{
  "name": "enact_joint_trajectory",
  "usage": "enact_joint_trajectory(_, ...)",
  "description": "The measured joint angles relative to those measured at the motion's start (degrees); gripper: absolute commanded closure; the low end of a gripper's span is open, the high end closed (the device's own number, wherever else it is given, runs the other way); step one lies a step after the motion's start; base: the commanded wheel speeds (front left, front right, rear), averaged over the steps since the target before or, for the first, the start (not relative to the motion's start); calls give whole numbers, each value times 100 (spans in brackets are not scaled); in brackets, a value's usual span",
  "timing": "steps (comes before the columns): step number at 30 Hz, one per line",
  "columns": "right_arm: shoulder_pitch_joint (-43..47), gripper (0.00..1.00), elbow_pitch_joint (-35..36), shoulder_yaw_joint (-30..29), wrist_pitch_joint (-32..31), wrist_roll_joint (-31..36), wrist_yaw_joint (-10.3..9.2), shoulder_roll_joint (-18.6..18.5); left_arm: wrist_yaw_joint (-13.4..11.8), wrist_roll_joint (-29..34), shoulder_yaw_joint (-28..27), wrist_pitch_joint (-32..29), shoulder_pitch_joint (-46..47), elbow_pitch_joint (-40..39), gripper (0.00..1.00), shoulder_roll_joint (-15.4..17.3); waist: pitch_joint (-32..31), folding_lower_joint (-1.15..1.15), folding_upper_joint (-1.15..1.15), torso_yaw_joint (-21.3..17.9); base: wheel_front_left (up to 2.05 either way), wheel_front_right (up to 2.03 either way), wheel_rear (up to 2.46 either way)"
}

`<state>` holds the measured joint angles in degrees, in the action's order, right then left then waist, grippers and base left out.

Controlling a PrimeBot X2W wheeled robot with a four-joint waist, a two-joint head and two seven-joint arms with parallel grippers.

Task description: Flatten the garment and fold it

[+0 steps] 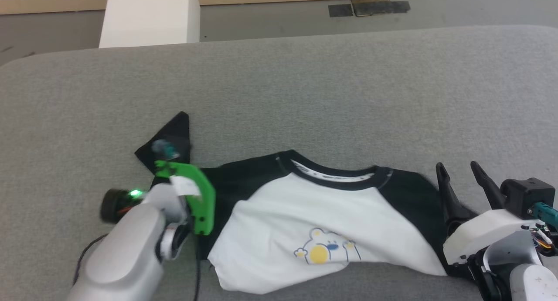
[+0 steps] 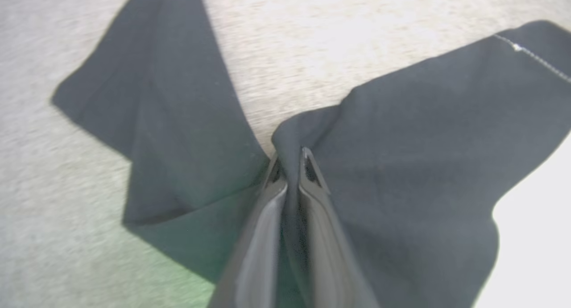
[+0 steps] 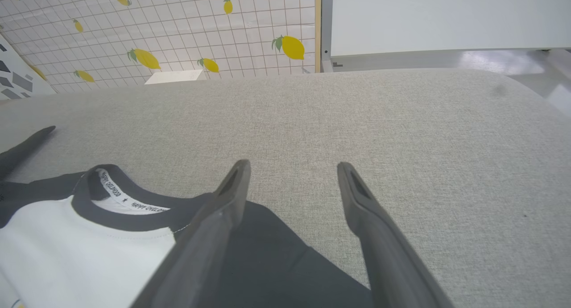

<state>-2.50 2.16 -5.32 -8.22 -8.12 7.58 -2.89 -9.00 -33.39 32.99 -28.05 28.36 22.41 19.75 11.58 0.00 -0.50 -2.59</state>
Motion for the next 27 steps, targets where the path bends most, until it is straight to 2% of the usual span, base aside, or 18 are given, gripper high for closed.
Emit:
enact_joint_trajectory(8, -2, 0, 60, 20, -60, 65, 0, -1, -692, -360, -843, 631, -1057, -702, 100, 398, -122, 0, 0, 273, 0, 0, 0)
enact_joint_trajectory(9, -2, 0, 69, 40, -96, 86, 0, -1, -742, -416, -917, 700, -1181, -792, 76, 421, -136, 0, 0, 300, 0, 0, 0)
enact_joint_trajectory(10, -1, 0, 70, 73, -158, 124, 0, -1, -781, -469, -995, 792, -1333, -907, 15, 434, -155, 0, 0, 333, 0, 0, 0)
enact_joint_trajectory(11, 2, 0, 69, 122, -234, 165, 0, -2, -809, -503, -1057, 900, -1469, -1022, 0, 432, -175, 0, 0, 363, 0, 0, 0)
enact_joint_trajectory(14, 29, 0, 70, 349, -499, 308, 0, -1, -814, -619, -1212, 1337, -1809, -1339, 0, 365, -234, 0, 0, 440, 0, 0, 0)
enact_joint_trajectory(19, 42, 0, 46, 671, -1089, 673, 1, -22, -706, -522, -1407, 2573, -2079, -1723, 0, 204, -303, 0, 0, 549, 0, 0, 0)
enact_joint_trajectory(24, 13, 0, -201, 847, -1811, 748, 1, -285, -350, -194, -1358, 3769, -2131, -1758, 0, 135, -322, 0, 0, 627, 0, 0, 0)
enact_joint_trajectory(27, -108, 0, -441, 1032, -2164, 737, 1, -509, -194, -9, -1367, 4145, -2123, -1690, 0, 34, -309, 0, 0, 668, 0, 0, 0)
